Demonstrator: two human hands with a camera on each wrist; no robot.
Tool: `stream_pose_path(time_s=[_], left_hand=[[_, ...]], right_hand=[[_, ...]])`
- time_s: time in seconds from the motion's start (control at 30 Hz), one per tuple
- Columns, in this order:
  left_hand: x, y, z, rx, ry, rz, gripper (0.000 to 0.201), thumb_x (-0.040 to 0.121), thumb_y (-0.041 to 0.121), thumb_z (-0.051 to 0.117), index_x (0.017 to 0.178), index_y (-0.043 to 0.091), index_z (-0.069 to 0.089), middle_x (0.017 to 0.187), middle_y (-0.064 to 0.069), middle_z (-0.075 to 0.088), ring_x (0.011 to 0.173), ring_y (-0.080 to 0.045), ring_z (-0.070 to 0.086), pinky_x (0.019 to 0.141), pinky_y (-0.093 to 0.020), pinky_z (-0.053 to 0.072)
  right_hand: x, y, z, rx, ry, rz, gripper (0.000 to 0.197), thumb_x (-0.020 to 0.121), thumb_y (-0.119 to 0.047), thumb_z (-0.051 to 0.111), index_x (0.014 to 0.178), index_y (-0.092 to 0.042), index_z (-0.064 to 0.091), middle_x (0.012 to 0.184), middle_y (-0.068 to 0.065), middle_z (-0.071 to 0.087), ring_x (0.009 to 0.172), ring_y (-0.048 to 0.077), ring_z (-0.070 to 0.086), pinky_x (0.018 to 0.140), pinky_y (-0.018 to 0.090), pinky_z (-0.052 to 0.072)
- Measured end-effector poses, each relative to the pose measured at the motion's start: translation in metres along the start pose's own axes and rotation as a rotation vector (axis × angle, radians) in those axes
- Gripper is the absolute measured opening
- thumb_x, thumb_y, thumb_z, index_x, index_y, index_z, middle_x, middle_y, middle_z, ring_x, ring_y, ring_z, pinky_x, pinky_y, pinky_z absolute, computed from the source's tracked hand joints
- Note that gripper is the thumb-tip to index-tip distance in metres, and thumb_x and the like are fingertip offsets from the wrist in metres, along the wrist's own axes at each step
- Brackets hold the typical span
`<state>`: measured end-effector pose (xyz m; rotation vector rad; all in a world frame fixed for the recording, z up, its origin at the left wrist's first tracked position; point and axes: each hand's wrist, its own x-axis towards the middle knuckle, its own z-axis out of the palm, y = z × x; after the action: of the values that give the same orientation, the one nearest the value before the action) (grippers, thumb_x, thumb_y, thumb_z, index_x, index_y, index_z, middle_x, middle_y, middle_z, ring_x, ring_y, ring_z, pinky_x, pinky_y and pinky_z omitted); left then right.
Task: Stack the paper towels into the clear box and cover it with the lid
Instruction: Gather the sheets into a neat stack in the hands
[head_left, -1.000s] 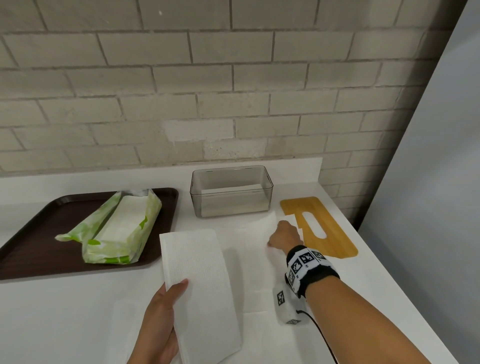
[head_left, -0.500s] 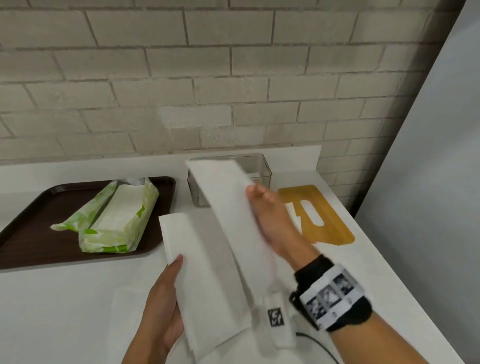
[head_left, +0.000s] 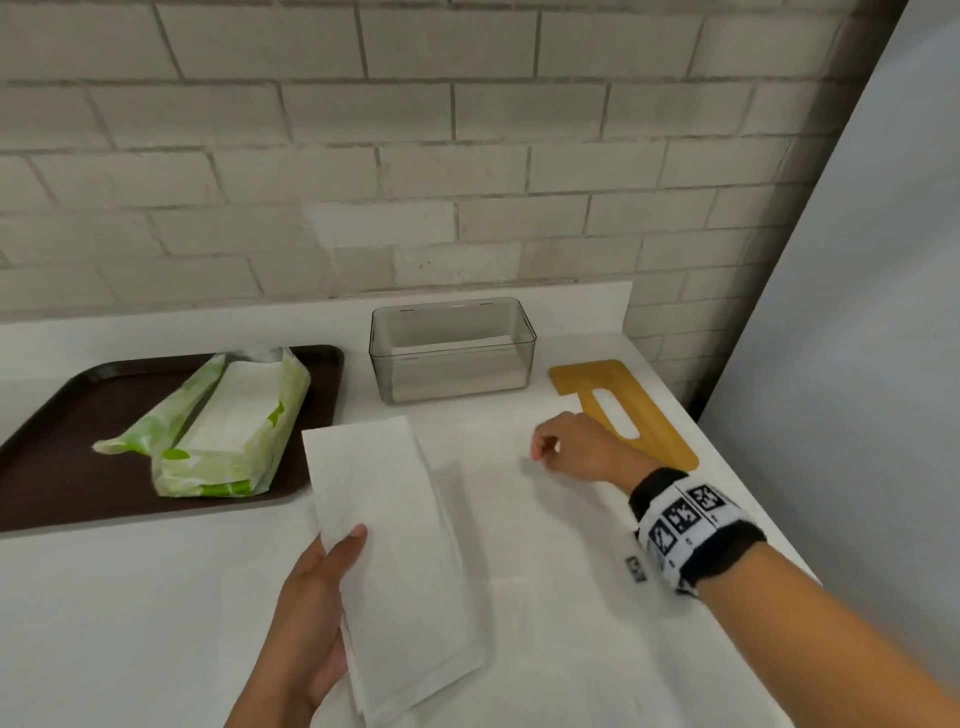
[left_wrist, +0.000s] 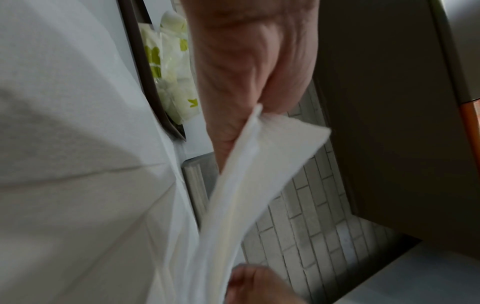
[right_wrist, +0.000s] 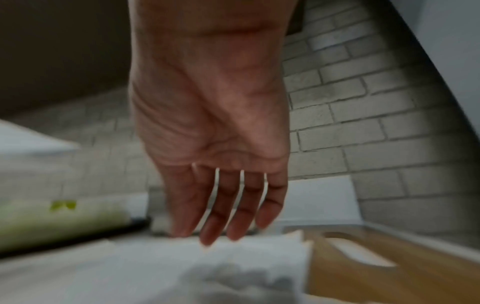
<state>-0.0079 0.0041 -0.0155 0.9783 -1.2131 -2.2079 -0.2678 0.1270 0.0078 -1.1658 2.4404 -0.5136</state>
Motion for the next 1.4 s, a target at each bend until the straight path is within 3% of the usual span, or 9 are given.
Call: stream_pose_path(time_s=[0.17, 0.37, 0.53, 0.73, 0.9, 1.03, 1.23, 1.33, 1.4], left_hand=[[-0.004, 0.002, -0.009, 0.000, -0.009, 0.015, 0.027, 0.093, 0.015, 0.051, 0.119, 0.009, 0.060, 0.107, -0.017, 0.071, 0.099, -0.036, 0.065, 0.081, -0.046, 0.050], [-0.002, 0.003, -0.013, -0.014, 0.004, 0.018, 0.028, 0.093, 0.014, 0.051, 0.119, 0.007, 0.061, 0.108, -0.017, 0.070, 0.100, -0.035, 0.064, 0.080, -0.044, 0.050], [0.002, 0.005, -0.010, -0.042, 0.004, 0.014, 0.026, 0.093, 0.015, 0.051, 0.117, 0.010, 0.061, 0.108, -0.016, 0.070, 0.099, -0.034, 0.065, 0.077, -0.043, 0.051], [0.010, 0.012, 0.008, -0.077, -0.040, 0.007, 0.024, 0.094, 0.013, 0.050, 0.114, 0.010, 0.062, 0.103, -0.013, 0.073, 0.098, -0.033, 0.066, 0.079, -0.043, 0.050], [0.015, 0.017, 0.031, -0.071, -0.102, -0.044, 0.030, 0.094, 0.023, 0.051, 0.119, 0.010, 0.061, 0.107, -0.016, 0.071, 0.099, -0.037, 0.066, 0.083, -0.047, 0.051], [0.020, 0.020, 0.044, -0.044, -0.175, -0.134, 0.047, 0.089, 0.053, 0.046, 0.112, 0.016, 0.063, 0.103, -0.017, 0.072, 0.097, -0.038, 0.067, 0.086, -0.052, 0.052], [0.032, 0.019, 0.050, 0.221, -0.097, 0.196, 0.024, 0.091, 0.020, 0.059, 0.114, 0.020, 0.063, 0.103, -0.004, 0.073, 0.095, -0.028, 0.069, 0.087, -0.049, 0.054], [0.032, 0.020, 0.058, 0.293, -0.044, 0.404, 0.020, 0.089, 0.017, 0.061, 0.105, 0.028, 0.062, 0.101, 0.005, 0.072, 0.091, -0.016, 0.069, 0.074, -0.028, 0.057], [0.029, 0.021, 0.065, 0.340, -0.017, 0.519, 0.020, 0.089, 0.018, 0.061, 0.100, 0.035, 0.059, 0.100, 0.013, 0.068, 0.089, -0.009, 0.067, 0.070, -0.021, 0.057]], right_hand=[[0.004, 0.025, 0.005, -0.313, -0.381, 0.129, 0.050, 0.076, -0.032, 0.074, 0.119, -0.028, 0.048, 0.119, -0.002, 0.040, 0.115, 0.021, 0.040, 0.091, 0.032, 0.037], [0.006, 0.025, 0.017, -0.291, -0.301, 0.010, 0.033, 0.080, -0.030, 0.070, 0.110, -0.022, 0.059, 0.120, -0.002, 0.045, 0.114, 0.019, 0.037, 0.100, 0.038, 0.030], [-0.004, 0.015, -0.006, 0.419, 0.011, -0.101, 0.011, 0.078, -0.017, 0.074, 0.075, -0.024, 0.068, 0.094, -0.008, 0.065, 0.091, 0.011, 0.059, 0.080, 0.019, 0.043], [-0.027, -0.031, -0.032, 0.934, -0.049, -0.290, 0.004, 0.075, -0.013, 0.067, 0.071, -0.013, 0.065, 0.067, -0.011, 0.065, 0.065, 0.002, 0.058, 0.067, 0.013, 0.043], [-0.013, -0.079, -0.022, 0.710, 0.111, -0.369, 0.011, 0.085, -0.012, 0.065, 0.075, -0.010, 0.061, 0.065, -0.015, 0.060, 0.062, -0.005, 0.053, 0.063, 0.006, 0.038], [0.005, -0.093, -0.005, 0.493, 0.259, -0.305, 0.016, 0.081, -0.026, 0.070, 0.071, -0.021, 0.060, 0.072, -0.002, 0.060, 0.069, 0.016, 0.054, 0.069, 0.030, 0.043], [-0.008, -0.077, -0.004, 0.820, 0.315, -0.082, 0.059, 0.076, -0.030, 0.074, 0.125, -0.027, 0.041, 0.106, -0.008, 0.050, 0.094, 0.006, 0.052, 0.083, 0.023, 0.045], [-0.027, -0.071, 0.010, 1.130, 0.038, -0.031, 0.046, 0.081, -0.012, 0.070, 0.121, -0.022, 0.051, 0.115, 0.000, 0.064, 0.102, 0.016, 0.064, 0.089, 0.034, 0.053], [-0.035, -0.078, 0.016, 1.089, 0.156, -0.073, 0.028, 0.086, -0.009, 0.064, 0.106, -0.027, 0.060, 0.109, -0.002, 0.069, 0.100, 0.015, 0.066, 0.090, 0.035, 0.054]])
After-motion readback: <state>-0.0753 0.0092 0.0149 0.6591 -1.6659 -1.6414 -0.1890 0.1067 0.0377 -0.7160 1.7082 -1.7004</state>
